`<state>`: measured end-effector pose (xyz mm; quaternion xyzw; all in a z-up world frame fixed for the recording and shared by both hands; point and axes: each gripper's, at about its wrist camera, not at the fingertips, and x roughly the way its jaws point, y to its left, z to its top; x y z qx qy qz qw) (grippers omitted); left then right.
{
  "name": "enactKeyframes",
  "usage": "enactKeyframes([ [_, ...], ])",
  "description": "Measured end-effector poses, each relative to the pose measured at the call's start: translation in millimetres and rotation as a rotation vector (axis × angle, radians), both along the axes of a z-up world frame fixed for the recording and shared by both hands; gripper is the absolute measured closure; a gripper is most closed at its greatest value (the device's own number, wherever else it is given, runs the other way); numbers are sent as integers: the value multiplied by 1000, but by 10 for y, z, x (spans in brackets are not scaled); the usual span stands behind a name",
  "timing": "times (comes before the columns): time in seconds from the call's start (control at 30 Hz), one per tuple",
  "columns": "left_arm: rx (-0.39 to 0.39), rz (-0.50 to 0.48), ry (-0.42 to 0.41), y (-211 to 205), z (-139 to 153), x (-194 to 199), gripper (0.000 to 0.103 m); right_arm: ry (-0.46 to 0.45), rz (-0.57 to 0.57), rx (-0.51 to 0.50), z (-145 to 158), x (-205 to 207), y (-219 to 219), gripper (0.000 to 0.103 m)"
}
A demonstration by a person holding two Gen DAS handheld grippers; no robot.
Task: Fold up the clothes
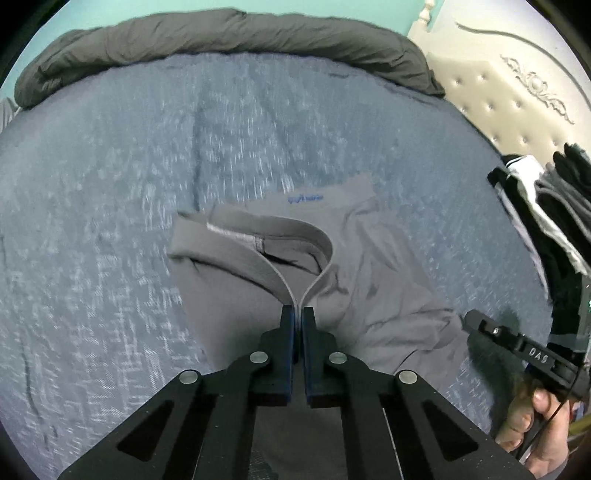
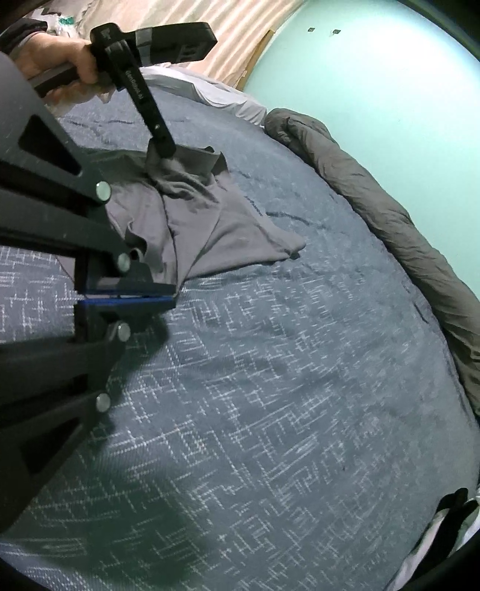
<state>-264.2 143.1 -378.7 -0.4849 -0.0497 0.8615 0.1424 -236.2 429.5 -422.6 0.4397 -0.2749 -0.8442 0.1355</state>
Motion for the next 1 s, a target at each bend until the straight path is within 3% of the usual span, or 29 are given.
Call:
enactKeyframes([
  [0.13,11,2,37,-46,222,-56,100,34,8,2,89,27,-7,103],
  [0.33,3,-4,48,-48,333,-139,100,-3,1,4,-17,-51,42,99],
  [0.47,5,-8,48,-8,326,-138,100,5,11,18,-14,-62,1,75],
  [0.63,9,-13,47,24,315,-140,100,-22,24,39,-90,-44,-57,76],
  [0.77,7,-18,48,31,315,-153,100,-15,21,27,-95,-8,-43,100],
  [1.0,11,-6,56,-10,387,-227,100,11,14,-20,12,112,47,102],
])
